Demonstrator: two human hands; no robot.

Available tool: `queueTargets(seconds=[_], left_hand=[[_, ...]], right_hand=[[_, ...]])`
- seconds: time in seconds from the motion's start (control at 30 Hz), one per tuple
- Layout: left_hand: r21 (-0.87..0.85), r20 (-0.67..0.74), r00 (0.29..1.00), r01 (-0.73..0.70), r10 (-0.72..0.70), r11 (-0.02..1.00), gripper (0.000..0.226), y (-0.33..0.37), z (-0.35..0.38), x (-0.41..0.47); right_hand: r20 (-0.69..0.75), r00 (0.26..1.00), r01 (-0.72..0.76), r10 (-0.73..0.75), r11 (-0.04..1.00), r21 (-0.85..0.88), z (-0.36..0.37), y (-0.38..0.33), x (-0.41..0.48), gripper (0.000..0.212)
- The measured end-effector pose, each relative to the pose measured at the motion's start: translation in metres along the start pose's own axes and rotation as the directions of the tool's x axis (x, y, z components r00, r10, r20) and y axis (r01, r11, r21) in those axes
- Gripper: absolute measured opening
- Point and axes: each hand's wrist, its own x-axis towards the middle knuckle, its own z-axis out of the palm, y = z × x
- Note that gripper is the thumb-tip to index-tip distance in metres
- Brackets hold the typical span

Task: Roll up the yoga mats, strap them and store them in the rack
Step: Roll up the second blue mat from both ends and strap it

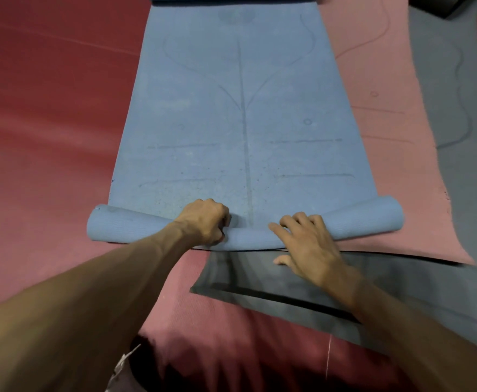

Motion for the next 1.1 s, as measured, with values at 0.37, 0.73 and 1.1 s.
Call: queueTargets(seconds=[0.37,0.73,1.1], left_hand=[[-0.266,-0.328,0.935,0.044,-0.133,0.963,0.022,-0.002,0.037,-0.02],[-0.027,-0.333,0.943,-0.002,-0.007,1.0,0.04,0.0,0.04,-0.037],[-0.016,-0.137,0.99,-0.039,0.037,0.999,0.037,-0.015,0.006,-0.002]], right_hand=[[0.062,0.994,-0.097,0.092,0.991,0.087,-0.014,-0.002,0.023,0.021],[0.333,0.937,-0.196,0.101,0.945,0.263,-0.031,0.019,0.062,0.031],[0.11,0.994,-0.001,-0.013,0.992,0.124,-0.022,0.017,0.041,0.024]])
